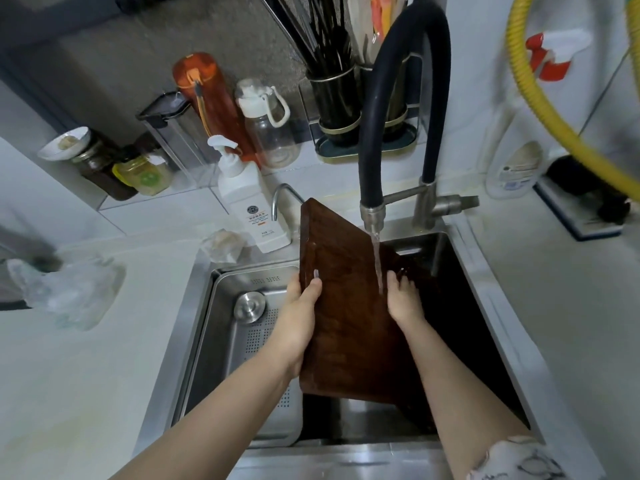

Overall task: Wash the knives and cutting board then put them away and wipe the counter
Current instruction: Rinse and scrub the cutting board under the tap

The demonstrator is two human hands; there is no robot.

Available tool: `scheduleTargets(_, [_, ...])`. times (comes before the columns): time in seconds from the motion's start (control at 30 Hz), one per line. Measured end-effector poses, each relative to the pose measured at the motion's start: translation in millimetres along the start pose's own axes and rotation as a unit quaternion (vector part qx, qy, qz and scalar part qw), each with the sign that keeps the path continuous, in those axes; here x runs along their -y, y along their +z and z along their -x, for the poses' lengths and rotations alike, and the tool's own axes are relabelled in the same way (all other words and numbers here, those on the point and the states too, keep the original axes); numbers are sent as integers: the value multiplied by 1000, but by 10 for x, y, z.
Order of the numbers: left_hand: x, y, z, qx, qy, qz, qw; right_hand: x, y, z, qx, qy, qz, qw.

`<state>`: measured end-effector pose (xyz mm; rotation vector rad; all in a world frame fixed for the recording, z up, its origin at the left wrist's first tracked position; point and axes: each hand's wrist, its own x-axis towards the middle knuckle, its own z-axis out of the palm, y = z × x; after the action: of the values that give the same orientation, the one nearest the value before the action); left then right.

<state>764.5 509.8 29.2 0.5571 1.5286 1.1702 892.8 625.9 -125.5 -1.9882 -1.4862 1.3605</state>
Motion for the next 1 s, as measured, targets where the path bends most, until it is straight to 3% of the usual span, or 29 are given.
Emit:
scheduleTargets(0.1, [-5, 16, -18, -6, 2, 1, 1000, 612, 123, 68, -11, -111, -38, 993])
scheduleTargets(0.2, [-2, -7, -7, -18, 12, -7, 1000, 924, 193, 551, -1, -150, 17, 989])
scheduleTargets(0.37, [-1, -86, 16, -14, 12, -14, 1000, 468, 249, 1288, 31, -279, 29, 959])
scheduleTargets(0.4, [-3, -91, 20, -14, 6, -12, 1000, 330, 216, 1205, 33, -268, 33, 962])
scheduleTargets(0.5, [11, -96, 6, -13, -3, -3, 1000, 81, 82, 771, 39, -40, 29, 998])
scheduleTargets(0.57, [5, -86, 3, -7, -2, -6, 1000, 81, 80, 653, 44, 29, 25, 998])
scheduleTargets(0.77, [-7, -74, -7, -6, -4, -1, 1000, -105, 95, 946, 55, -150, 56, 986])
scheduleTargets(0.93, [-32, -40, 29, -10, -1, -6, 1000, 98, 135, 869, 33, -65, 31, 997])
scheduleTargets(1.0, [-38, -34, 43, -15, 7, -13, 1000, 279, 184, 990, 30, -73, 37, 996])
